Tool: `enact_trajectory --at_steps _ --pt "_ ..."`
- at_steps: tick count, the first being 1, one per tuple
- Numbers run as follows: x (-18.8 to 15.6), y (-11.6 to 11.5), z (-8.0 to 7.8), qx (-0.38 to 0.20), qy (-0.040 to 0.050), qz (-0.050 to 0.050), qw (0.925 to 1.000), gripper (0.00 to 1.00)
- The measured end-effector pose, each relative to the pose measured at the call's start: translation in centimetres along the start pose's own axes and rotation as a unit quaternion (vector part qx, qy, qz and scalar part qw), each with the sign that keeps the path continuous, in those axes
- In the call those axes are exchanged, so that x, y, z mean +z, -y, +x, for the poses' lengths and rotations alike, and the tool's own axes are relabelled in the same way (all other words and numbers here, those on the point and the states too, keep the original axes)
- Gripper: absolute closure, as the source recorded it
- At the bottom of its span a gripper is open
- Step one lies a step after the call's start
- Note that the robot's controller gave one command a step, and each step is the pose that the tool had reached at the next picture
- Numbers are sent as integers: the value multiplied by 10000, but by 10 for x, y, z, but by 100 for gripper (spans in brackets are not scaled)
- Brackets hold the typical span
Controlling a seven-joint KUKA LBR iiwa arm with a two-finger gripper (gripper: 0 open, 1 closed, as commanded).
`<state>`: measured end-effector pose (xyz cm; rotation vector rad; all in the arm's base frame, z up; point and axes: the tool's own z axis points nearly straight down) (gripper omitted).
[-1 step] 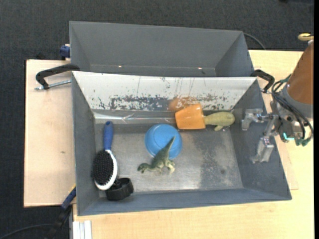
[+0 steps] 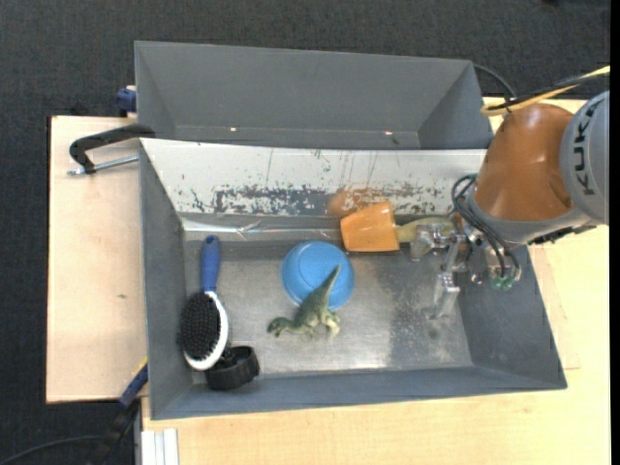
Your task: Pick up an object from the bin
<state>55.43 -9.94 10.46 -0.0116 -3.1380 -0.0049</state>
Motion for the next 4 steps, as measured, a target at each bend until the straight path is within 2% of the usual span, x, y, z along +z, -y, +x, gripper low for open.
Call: enact_trajectory --at_steps 1,2,3,4 --pt "12 -96 -27 -621 52 -2 9981 0" --pt "32 -96 -44 -1360 45 18 9907 0" --pt "27 -98 -49 -1362 127 15 9906 100" --pt "-113 -104 -40 -4075 63 35 9132 100"
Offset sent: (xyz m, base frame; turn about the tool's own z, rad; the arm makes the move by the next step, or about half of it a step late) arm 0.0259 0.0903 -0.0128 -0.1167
